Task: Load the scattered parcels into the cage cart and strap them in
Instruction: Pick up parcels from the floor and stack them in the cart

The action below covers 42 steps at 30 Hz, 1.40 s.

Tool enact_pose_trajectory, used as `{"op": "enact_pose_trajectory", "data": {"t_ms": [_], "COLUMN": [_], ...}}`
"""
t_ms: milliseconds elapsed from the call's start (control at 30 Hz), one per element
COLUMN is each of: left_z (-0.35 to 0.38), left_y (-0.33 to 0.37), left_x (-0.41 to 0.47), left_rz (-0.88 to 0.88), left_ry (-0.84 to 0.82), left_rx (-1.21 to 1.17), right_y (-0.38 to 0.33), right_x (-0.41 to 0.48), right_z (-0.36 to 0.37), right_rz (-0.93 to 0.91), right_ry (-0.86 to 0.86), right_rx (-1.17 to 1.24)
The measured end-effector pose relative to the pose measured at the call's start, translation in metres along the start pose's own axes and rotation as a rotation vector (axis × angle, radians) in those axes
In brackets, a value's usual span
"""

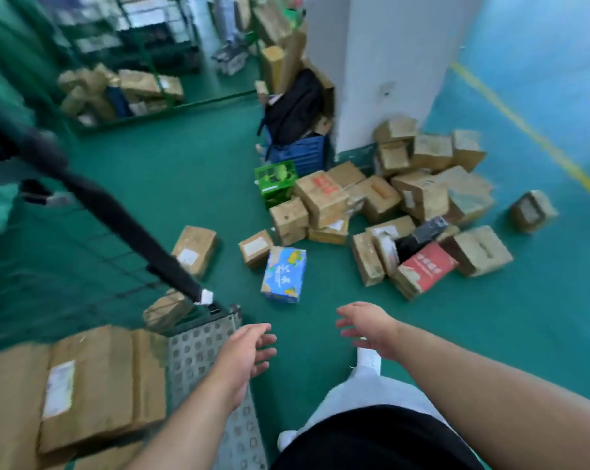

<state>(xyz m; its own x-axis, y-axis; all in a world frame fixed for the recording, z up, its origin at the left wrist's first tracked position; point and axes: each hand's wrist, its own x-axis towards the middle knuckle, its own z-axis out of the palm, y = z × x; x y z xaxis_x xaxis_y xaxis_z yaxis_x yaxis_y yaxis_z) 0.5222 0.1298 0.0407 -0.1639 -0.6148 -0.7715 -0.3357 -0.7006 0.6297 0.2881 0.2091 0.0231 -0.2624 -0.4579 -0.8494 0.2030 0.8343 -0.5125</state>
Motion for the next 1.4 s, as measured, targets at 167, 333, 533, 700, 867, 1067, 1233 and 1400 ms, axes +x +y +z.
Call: {"op": "enact_pose_trajectory", "data": {"t_ms": [167, 333, 533, 700, 867, 1067, 1233, 1400], "left_z": [0.089, 0.202, 0.33, 0.406, 0.438, 0.478, 0.537, 0.593], "left_y": [0.038, 0.074, 0.123, 0.162, 0.173, 0.193, 0.222, 0.233], "left_x": [0.019, 0.046, 0.075, 0.089, 0.112, 0.155, 0.199, 0.248], "left_rz": [0.001, -0.03, -0.067, -0.068, -0.121, -0.177, -0.155, -0.187], "left_ry": [-0.085, -0.151, -0.211, -0.253, -0.245, -0.239, -0.353, -0.453], "left_rx": [0.108, 0.224, 0.352, 0.397, 0.446, 0.556, 0.702, 0.841], "right_y": [0.009, 0.014, 0.011, 0.002, 0.001, 0.004, 0.001, 0.01], "right_x": [0.004, 0.037, 0.072, 0.088, 0.108, 0.127, 0.136, 0.164], "right_z": [-0.087, -0.192, -0.317, -0.392, -0.416, -0.436, -0.466, -0.491], "right_rz": [0.022, 0.064, 0.101, 0.123, 0.169, 0.224, 0.274, 0.317], "right_ry": [0.051, 0.112, 0.199, 0.239, 0.23, 0.247, 0.346, 0.449], "right_rx": [0.149, 0.274, 0.251, 0.295, 0.355, 0.398, 0.437, 0.391]}}
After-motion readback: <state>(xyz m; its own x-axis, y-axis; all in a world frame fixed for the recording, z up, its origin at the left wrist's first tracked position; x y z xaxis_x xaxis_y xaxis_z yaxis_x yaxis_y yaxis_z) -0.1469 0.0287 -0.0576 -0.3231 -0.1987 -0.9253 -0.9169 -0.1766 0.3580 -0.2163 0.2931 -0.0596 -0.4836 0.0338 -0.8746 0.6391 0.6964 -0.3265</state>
